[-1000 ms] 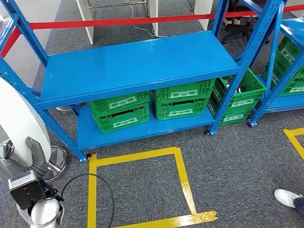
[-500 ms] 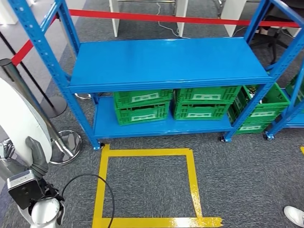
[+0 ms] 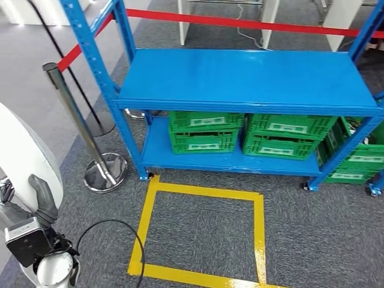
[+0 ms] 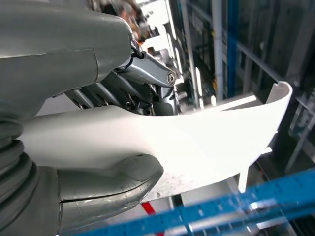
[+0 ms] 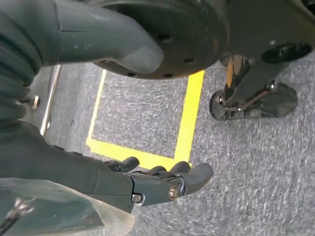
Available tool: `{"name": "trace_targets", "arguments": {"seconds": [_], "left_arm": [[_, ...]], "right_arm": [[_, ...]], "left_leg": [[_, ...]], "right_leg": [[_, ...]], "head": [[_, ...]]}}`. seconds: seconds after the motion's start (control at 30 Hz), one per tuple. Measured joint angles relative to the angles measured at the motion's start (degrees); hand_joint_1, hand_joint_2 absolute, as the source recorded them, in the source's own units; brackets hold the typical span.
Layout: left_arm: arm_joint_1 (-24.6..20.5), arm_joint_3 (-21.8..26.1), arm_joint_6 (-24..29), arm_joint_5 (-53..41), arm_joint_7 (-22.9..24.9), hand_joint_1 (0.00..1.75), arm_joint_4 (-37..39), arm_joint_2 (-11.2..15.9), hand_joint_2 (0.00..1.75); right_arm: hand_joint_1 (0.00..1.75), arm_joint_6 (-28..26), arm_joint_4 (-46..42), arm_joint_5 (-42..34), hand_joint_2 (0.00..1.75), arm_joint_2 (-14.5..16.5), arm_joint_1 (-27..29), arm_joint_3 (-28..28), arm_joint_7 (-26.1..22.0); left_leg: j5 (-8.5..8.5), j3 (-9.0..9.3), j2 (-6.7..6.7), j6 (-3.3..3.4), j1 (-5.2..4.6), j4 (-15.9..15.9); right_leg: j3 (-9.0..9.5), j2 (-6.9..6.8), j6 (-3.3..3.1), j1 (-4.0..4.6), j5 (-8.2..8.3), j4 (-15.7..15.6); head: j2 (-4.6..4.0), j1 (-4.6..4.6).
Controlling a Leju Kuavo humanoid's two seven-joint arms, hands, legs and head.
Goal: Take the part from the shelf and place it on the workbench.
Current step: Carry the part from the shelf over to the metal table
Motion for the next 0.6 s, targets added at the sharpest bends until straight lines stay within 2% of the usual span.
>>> {"name": "trace_targets", "arguments": {"seconds": [0.03, 0.07, 0.1, 0.13, 0.2, 0.23, 0.27, 0.33, 0.37, 0.4, 0.43, 0.47, 0.5, 0.53, 0.57, 0.6], "left_arm": [[0.0, 0.0, 0.0, 0.0, 0.0, 1.75, 0.0, 0.0, 1.75], [0.0, 0.0, 0.0, 0.0, 0.0, 1.75, 0.0, 0.0, 1.75], [0.0, 0.0, 0.0, 0.1, 0.0, 1.75, 0.0, 0.0, 1.75], [0.0, 0.0, 0.0, 0.1, 0.0, 1.75, 0.0, 0.0, 1.75], [0.0, 0.0, 0.0, 0.1, 0.0, 1.75, 0.0, 0.0, 1.75], [0.0, 0.0, 0.0, 0.1, 0.0, 1.75, 0.0, 0.0, 1.75], [0.0, 0.0, 0.0, 0.3, 0.0, 1.75, 0.0, 0.0, 1.75], [0.1, 0.0, 0.0, 0.4, 0.0, 1.75, 0.0, 0.0, 1.75], [0.2, 0.0, 0.0, 0.5, 0.0, 1.75, -0.1, 0.1, 1.75], [0.2, -0.1, 0.0, 0.4, 0.0, 1.75, -0.2, 0.1, 1.75], [0.3, -0.3, 0.0, 0.4, 0.0, 1.75, -0.3, 0.1, 1.75], [0.3, -0.6, 0.0, 0.4, 0.0, 1.75, -0.3, 0.1, 1.75], [0.3, -1.0, 0.0, 0.6, 0.0, 1.75, -0.3, 0.2, 1.75], [0.4, -1.3, 0.0, 0.8, 0.0, 1.75, -0.3, 0.3, 1.75], [0.4, -1.6, 0.0, 1.3, 0.0, 1.75, -0.3, 0.4, 1.75], [0.5, -2.0, 0.0, 1.9, 0.0, 1.75, -0.3, 0.7, 1.75]], "right_arm": [[0.00, 0.0, 0.0, 0.0, 1.75, 0.0, 0.1, 0.0, 0.0], [0.00, 0.0, 0.0, 0.0, 1.75, 0.0, 0.1, 0.0, 0.0], [0.00, 0.0, 0.0, 0.0, 1.75, 0.0, 0.1, 0.0, 0.0], [0.00, 0.0, 0.0, 0.0, 1.75, 0.0, 0.0, 0.0, 0.0], [0.00, 0.0, 0.0, 0.0, 1.75, 0.0, -0.2, 0.0, 0.0], [0.00, 0.0, 0.0, 0.0, 1.75, 0.0, -0.2, 0.0, 0.0], [0.00, 0.0, 0.0, 0.0, 1.75, 0.0, -0.2, 0.0, 0.0], [0.00, 0.0, -0.1, -0.1, 1.75, -0.1, -0.3, 0.0, 0.0], [0.00, 0.0, -0.1, 0.0, 1.75, -0.1, -0.4, 0.0, 0.0], [0.00, 0.1, -0.1, 0.0, 1.75, -0.1, -0.4, -0.1, 0.0], [0.00, 0.1, -0.1, 0.0, 1.75, -0.2, -0.4, -0.1, 0.0], [0.00, 0.1, -0.2, 0.0, 1.75, -0.2, -0.3, -0.1, -0.1], [0.00, 0.2, -0.2, 0.0, 1.75, -0.2, -0.2, -0.1, -0.1], [0.00, 0.2, -0.2, 0.0, 1.75, -0.2, -0.1, -0.1, -0.2], [0.00, 0.2, -0.2, -0.1, 1.75, -0.2, 0.0, -0.1, -0.3], [0.00, 0.2, -0.2, -0.2, 1.75, -0.2, 0.0, -0.2, -0.4]], "left_leg": [[-0.91, -1.02, 0.35, -0.17, 0.18, 2.7], [-0.76, -1.12, 0.56, -0.27, 0.31, 3.5], [0.49, -0.01, 0.82, -0.28, 0.40, 1.8], [2.38, 2.02, 1.47, -0.19, 0.42, -1.7], [5.07, 6.20, 4.21, 0.27, 0.10, -9.6], [5.53, 7.26, 5.26, 0.60, -0.11, -11.9], [5.46, 7.53, 5.72, 0.96, -0.32, -12.8], [5.64, 7.15, 4.55, 1.74, -0.39, -13.0], [5.82, 7.03, 3.93, 2.13, -0.30, -13.1], [6.06, 6.93, 3.30, 2.52, -0.18, -13.2], [6.28, 6.80, 2.68, 2.86, -0.06, -13.3], [6.43, 6.61, 1.98, 3.10, -0.08, -13.3], [6.56, 6.41, 1.19, 3.29, -0.15, -13.3], [6.66, 6.26, 0.36, 3.41, -0.25, -13.3], [6.74, 6.19, -0.50, 3.48, -0.33, -13.3], [6.81, 6.16, -1.36, 3.48, -0.37, -13.2]], "right_leg": [[-0.06, -0.90, 0.00, 0.02, 0.00, 0.0], [-0.10, -1.80, 0.01, 0.04, -0.01, 0.0], [-0.07, -2.61, 0.04, 0.04, -0.03, 0.0], [0.01, -3.34, 0.11, 0.04, -0.08, 0.0], [0.14, -4.51, 0.44, 0.29, -0.27, 0.1], [0.16, -5.02, 0.68, 0.47, -0.36, 0.2], [0.15, -5.60, 0.93, 0.65, -0.44, 0.2], [0.05, -6.63, 1.51, 0.75, -0.64, 0.3], [-0.17, -6.02, 1.83, 0.70, -1.12, 0.6], [-0.82, -4.61, 2.09, 0.65, -2.14, 1.9], [-2.12, -2.76, 2.28, 0.60, -3.76, 4.5], [-3.83, -0.98, 2.31, 0.57, -5.72, 8.3], [-5.89, -0.02, 2.28, 0.58, -7.51, 12.5], [-7.60, 0.35, 2.21, 0.60, -8.51, 15.9], [-8.45, 0.49, 2.10, 0.61, -8.38, 17.3], [-8.13, 0.61, 1.96, 0.61, -7.06, 16.4]], "head": [[0.00, 0.00], [0.00, -0.03], [0.00, -0.03], [0.00, -0.03], [0.00, -0.06], [0.00, -0.04], [0.00, -0.05], [0.00, -0.02], [0.00, 0.05], [0.00, 0.20], [0.00, 0.33], [0.00, 0.51], [0.00, 0.57], [0.00, 0.60], [0.00, 0.60], [0.00, 0.59]]}}
